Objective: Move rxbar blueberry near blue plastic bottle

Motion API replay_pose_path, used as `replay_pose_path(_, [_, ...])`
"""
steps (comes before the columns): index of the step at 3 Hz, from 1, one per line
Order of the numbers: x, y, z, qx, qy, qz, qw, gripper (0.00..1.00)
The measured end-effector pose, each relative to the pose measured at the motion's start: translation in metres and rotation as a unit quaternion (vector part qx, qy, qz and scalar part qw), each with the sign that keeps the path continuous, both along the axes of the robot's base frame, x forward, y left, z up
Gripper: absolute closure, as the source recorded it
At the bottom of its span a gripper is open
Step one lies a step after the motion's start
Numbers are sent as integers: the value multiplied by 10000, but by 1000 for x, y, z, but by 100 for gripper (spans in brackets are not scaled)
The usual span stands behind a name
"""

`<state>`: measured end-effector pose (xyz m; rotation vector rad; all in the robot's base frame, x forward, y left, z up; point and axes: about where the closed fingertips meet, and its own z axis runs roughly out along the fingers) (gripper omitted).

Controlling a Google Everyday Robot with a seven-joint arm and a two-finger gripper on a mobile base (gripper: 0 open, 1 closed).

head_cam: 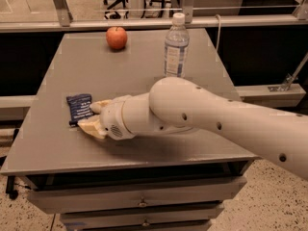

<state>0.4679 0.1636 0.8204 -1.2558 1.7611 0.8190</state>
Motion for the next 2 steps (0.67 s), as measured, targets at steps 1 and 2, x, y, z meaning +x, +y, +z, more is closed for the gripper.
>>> replay_pose_path(1, [0, 0, 1, -1, -1, 0, 10000, 100])
replay_pose_path(2, [0, 0, 1, -1, -1, 0, 10000, 100])
